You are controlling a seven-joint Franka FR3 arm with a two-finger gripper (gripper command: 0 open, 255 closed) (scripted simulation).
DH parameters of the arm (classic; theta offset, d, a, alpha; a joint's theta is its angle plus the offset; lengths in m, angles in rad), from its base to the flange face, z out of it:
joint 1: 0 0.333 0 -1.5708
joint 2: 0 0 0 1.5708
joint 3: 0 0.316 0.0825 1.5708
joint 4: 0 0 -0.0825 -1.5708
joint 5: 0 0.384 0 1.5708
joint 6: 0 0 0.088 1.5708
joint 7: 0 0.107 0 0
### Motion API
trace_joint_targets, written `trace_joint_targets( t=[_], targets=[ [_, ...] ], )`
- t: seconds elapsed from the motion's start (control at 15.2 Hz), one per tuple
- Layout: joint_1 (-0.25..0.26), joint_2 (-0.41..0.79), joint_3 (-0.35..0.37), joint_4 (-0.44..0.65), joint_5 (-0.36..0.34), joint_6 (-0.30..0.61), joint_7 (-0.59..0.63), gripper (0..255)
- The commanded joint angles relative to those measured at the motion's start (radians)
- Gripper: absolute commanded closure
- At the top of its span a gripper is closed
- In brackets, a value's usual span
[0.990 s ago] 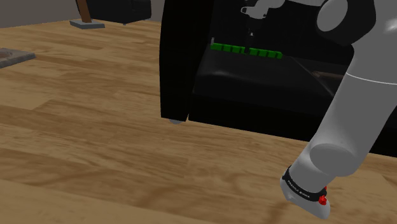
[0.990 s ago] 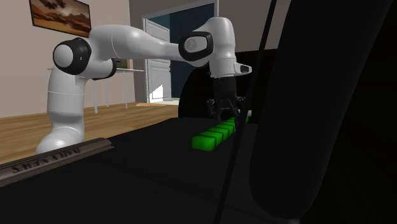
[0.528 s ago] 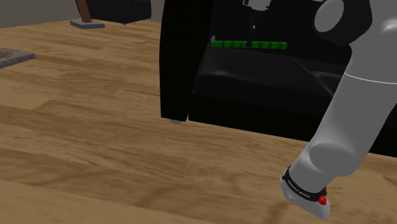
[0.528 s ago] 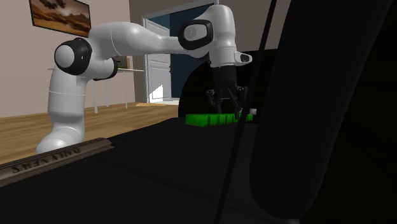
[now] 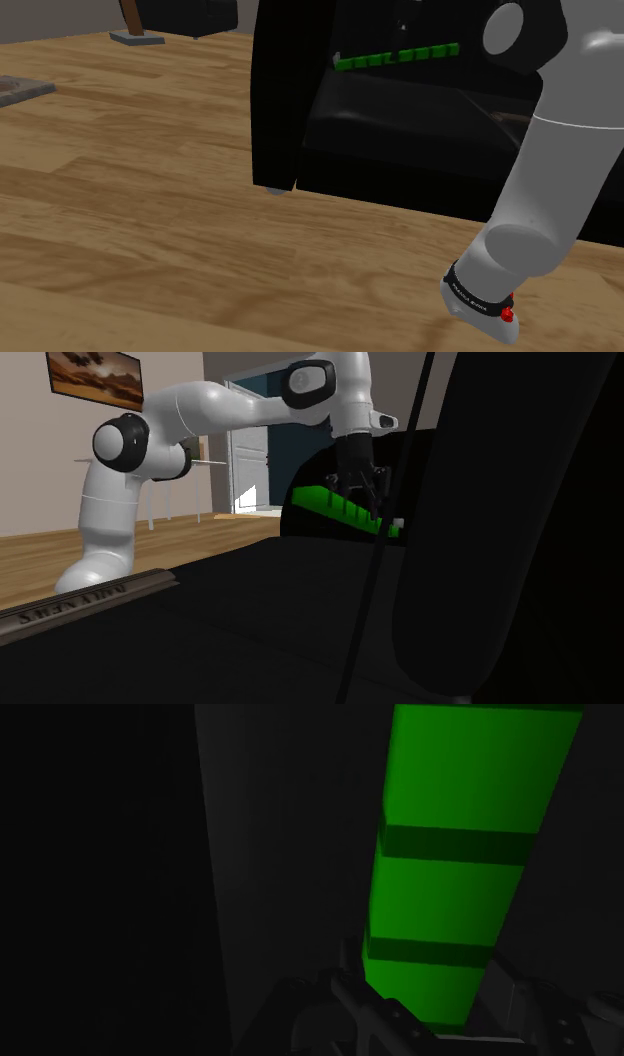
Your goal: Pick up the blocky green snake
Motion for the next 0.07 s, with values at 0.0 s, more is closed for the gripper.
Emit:
trace_joint_targets(
  t=[0.0],
  targets=[
    [-0.001,0.003,0.0,0.011,0.002,-0.008,0.0,255]
  ],
)
